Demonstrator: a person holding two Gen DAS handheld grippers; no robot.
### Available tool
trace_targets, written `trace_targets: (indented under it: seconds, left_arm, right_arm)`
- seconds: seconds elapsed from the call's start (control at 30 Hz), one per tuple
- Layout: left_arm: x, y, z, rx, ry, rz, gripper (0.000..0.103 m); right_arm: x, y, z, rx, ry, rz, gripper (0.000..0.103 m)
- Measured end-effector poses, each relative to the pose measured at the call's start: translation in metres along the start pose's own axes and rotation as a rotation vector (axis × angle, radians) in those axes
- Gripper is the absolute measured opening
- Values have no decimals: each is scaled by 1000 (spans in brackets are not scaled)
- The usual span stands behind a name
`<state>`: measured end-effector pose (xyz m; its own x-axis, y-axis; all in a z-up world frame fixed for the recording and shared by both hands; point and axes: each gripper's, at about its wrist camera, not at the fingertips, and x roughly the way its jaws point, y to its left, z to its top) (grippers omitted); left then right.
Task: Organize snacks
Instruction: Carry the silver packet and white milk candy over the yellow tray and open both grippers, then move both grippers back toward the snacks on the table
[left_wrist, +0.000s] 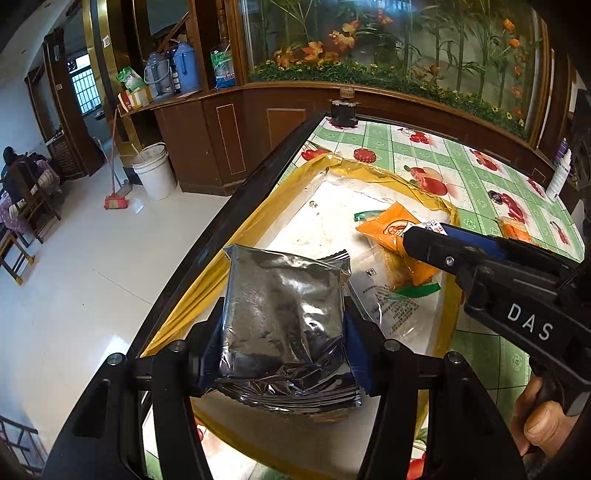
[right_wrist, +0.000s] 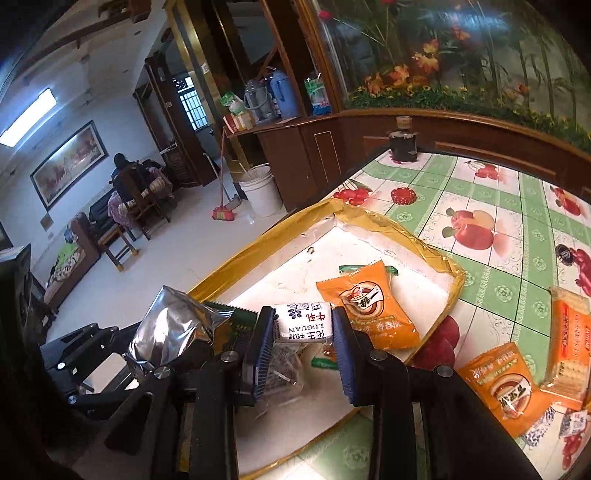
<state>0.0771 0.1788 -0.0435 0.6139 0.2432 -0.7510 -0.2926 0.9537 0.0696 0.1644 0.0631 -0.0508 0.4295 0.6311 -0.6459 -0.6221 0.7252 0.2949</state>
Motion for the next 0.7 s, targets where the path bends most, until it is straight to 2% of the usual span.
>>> trace_targets:
  seconds: [0.37,0.47,0.53,0.7]
  left_arm:
    - [16,3,4,-5,27,24,58]
    - [15,5,5,-27,25,45,65]
    - [11,6,5,-28,7,53,78]
    - [-4,2,3,-21,-48,68,79]
  right_arm:
    - [26,-4,5,24,26,20,35]
    - [29,-6,3,37,35,15,40]
    - [25,-8,3,43,25,11,53]
    - [5,-15,2,69,-10,10,55]
